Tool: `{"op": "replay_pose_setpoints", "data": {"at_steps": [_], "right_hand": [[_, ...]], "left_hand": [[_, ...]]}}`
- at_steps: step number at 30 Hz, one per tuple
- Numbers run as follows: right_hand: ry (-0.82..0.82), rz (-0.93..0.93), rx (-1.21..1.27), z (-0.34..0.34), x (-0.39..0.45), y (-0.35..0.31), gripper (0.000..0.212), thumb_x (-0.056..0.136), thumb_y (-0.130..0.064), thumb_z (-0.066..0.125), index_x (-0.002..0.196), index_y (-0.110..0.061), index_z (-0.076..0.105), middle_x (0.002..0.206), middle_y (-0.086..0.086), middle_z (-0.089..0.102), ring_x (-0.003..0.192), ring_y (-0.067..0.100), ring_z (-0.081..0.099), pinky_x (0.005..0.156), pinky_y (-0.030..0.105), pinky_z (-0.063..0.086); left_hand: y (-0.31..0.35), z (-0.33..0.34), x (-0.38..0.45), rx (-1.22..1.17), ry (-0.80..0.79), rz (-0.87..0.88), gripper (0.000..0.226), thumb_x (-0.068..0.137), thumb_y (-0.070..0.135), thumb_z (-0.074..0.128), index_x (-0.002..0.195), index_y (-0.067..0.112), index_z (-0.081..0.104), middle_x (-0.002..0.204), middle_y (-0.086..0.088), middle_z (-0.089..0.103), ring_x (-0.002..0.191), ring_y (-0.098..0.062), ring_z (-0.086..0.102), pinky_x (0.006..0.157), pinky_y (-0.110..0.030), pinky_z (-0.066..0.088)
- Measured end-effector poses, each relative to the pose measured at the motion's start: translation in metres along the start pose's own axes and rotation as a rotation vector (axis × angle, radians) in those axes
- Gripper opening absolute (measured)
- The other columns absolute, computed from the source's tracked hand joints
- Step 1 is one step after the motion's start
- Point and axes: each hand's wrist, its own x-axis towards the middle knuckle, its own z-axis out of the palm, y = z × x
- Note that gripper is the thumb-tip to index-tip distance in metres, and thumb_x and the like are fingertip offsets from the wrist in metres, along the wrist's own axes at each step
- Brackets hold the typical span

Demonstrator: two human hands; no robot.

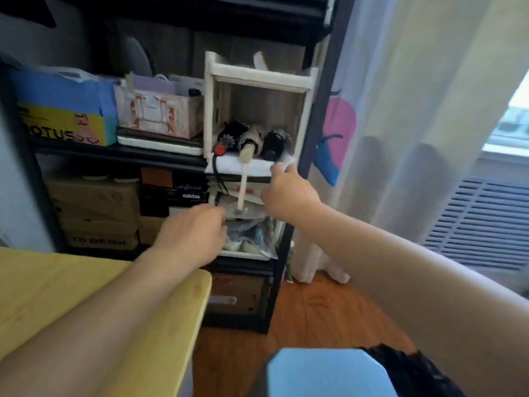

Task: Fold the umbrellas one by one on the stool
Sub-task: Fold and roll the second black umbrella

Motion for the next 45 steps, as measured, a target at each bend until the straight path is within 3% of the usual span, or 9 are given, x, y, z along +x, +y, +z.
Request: {"op": "replay_pose_setpoints", "data": {"at_steps": [4, 11, 15, 21, 25, 35, 39, 42, 45], "right_hand": [[-0.197, -0.075, -0.028, -0.01, -0.149, 0.104, 0.04, 0.091, -0.047, 0.048, 0.12, -0.02, 0.051, 0.118, 0.006, 0.053, 0.107, 0.037, 0.058, 0.083, 0.046, 0.05], [-0.206, 0.6, 0.188, -0.007, -0.358, 0.316, 0.02, 0.099, -0.031, 0.054, 0.107, -0.018, 0.067, 0.106, 0.005, 0.071, 0.098, 0.028, 0.066, 0.086, 0.039, 0.055], [-0.219, 0.79, 0.289, 0.028, -0.458, 0.388, 0.017, 0.098, -0.025, 0.055, 0.093, -0.023, 0.072, 0.082, -0.003, 0.075, 0.075, 0.016, 0.072, 0.079, 0.033, 0.058], [-0.361, 1.081, 0.395, 0.096, -0.586, 0.456, 0.023, 0.089, -0.013, 0.061, 0.069, -0.02, 0.071, 0.068, 0.001, 0.074, 0.062, 0.018, 0.068, 0.074, 0.038, 0.059], [-0.241, 1.111, 0.42, 0.097, -0.587, 0.48, 0.019, 0.092, -0.016, 0.061, 0.079, -0.024, 0.073, 0.068, -0.002, 0.075, 0.06, 0.014, 0.071, 0.073, 0.04, 0.061], [-0.083, 1.112, 0.748, 0.174, -0.451, 0.524, 0.017, 0.097, -0.011, 0.053, 0.097, -0.018, 0.069, 0.09, 0.006, 0.072, 0.07, 0.018, 0.069, 0.068, 0.036, 0.057], [-0.2, 1.34, 0.832, 0.21, -0.442, 0.548, 0.009, 0.095, -0.005, 0.056, 0.099, -0.013, 0.058, 0.089, 0.009, 0.065, 0.073, 0.025, 0.065, 0.079, 0.046, 0.06], [0.073, 1.428, 0.935, 0.202, -0.417, 0.575, 0.006, 0.099, -0.01, 0.058, 0.098, -0.014, 0.054, 0.097, 0.011, 0.06, 0.072, 0.02, 0.057, 0.076, 0.042, 0.056], [0.207, 1.348, 1.065, 0.217, -0.407, 0.604, 0.038, 0.099, -0.038, 0.06, 0.135, -0.026, 0.057, 0.123, 0.0, 0.068, 0.107, 0.024, 0.068, 0.103, 0.05, 0.053]], "left_hand": [[0.125, -0.025, -0.041, -0.356, -0.215, 0.204, 0.008, 0.098, 0.042, 0.059, 0.098, 0.036, 0.065, 0.095, 0.016, 0.067, 0.09, -0.01, 0.064, 0.083, -0.033, 0.053], [0.311, 0.113, -0.163, -0.26, -0.62, 0.399, 0.021, 0.095, 0.047, 0.053, 0.106, 0.033, 0.063, 0.111, 0.004, 0.069, 0.099, -0.023, 0.063, 0.084, -0.038, 0.054], [0.356, 0.206, -0.232, -0.314, -0.426, 0.302, 0.04, 0.098, 0.05, 0.055, 0.128, 0.025, 0.061, 0.127, -0.005, 0.061, 0.119, -0.03, 0.054, 0.099, -0.044, 0.048], [0.337, 0.272, -0.25, -0.075, -0.199, 0.191, 0.033, 0.089, 0.037, 0.06, 0.108, 0.013, 0.071, 0.11, -0.017, 0.066, 0.099, -0.042, 0.058, 0.08, -0.051, 0.052], [0.342, 0.275, -0.222, -0.003, -0.176, 0.2, 0.014, 0.089, 0.024, 0.066, 0.087, 0.01, 0.067, 0.089, -0.016, 0.064, 0.087, -0.04, 0.061, 0.069, -0.047, 0.052], [0.367, 0.32, -0.16, 0.002, -0.011, 0.075, 0.016, 0.093, 0.016, 0.049, 0.095, 0.005, 0.061, 0.075, -0.025, 0.064, 0.072, -0.047, 0.063, 0.06, -0.044, 0.042], [0.36, 0.331, -0.155, -0.049, 0.049, 0.087, 0.031, 0.084, 0.013, 0.059, 0.113, 0.006, 0.068, 0.11, -0.023, 0.058, 0.101, -0.045, 0.052, 0.079, -0.056, 0.045], [0.358, 0.335, -0.149, -0.059, 0.012, 0.023, 0.036, 0.082, 0.014, 0.07, 0.117, 0.007, 0.068, 0.12, -0.023, 0.055, 0.109, -0.045, 0.049, 0.087, -0.057, 0.043], [0.357, 0.337, -0.149, -0.056, -0.001, 0.035, 0.034, 0.082, 0.014, 0.07, 0.116, 0.008, 0.069, 0.122, -0.022, 0.055, 0.11, -0.044, 0.049, 0.089, -0.056, 0.043]]}}
